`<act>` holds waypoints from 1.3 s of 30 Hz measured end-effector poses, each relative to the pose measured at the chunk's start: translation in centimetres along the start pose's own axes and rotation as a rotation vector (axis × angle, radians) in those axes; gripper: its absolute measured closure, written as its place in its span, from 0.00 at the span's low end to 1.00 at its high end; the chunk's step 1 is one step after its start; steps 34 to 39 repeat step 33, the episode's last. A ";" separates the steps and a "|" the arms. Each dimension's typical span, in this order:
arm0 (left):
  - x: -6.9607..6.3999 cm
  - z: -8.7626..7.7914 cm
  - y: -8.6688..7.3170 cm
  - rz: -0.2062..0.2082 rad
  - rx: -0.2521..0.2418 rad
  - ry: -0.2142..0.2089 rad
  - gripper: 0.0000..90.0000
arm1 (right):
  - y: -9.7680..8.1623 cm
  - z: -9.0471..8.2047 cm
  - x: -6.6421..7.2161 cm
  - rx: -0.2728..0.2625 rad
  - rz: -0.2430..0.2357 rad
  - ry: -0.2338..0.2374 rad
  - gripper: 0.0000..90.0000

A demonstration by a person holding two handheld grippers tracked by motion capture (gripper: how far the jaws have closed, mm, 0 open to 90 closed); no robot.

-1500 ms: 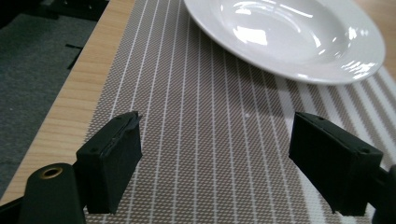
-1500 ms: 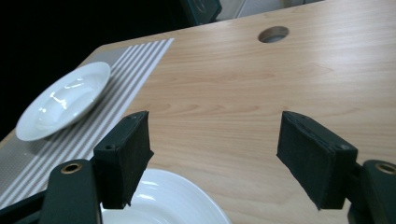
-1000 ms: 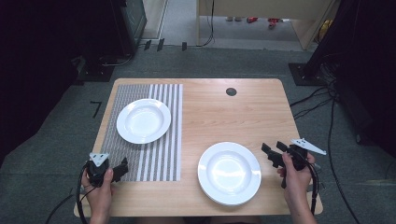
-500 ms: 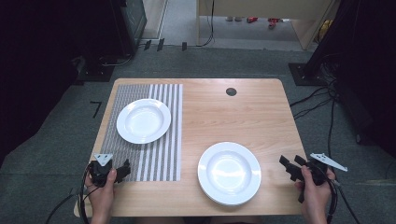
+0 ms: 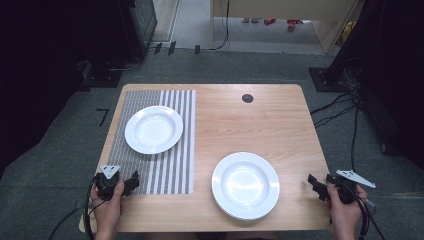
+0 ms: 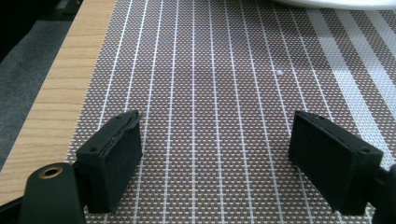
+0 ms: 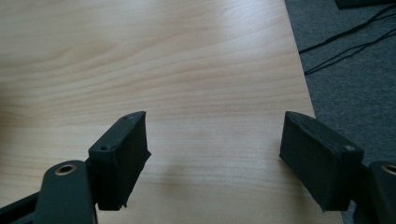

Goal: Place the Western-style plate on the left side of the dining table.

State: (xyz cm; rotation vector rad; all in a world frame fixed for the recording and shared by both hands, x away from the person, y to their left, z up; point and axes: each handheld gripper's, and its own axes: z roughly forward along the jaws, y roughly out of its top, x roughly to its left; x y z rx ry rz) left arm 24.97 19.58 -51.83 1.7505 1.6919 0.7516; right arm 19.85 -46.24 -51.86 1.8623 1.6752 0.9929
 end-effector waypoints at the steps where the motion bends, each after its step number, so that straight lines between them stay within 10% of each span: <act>1: 0.0 0.0 0.0 0.000 0.000 0.000 0.19 | -0.1 0.1 0.1 0.008 -0.002 -0.006 0.27; 15: 0.0 0.0 0.0 0.000 0.000 0.000 0.19 | -0.7 0.9 1.9 0.021 -0.167 -0.096 0.23; 39: 0.0 0.0 0.0 0.000 0.000 -0.001 0.19 | -0.7 1.0 1.9 0.036 -0.171 -0.094 0.15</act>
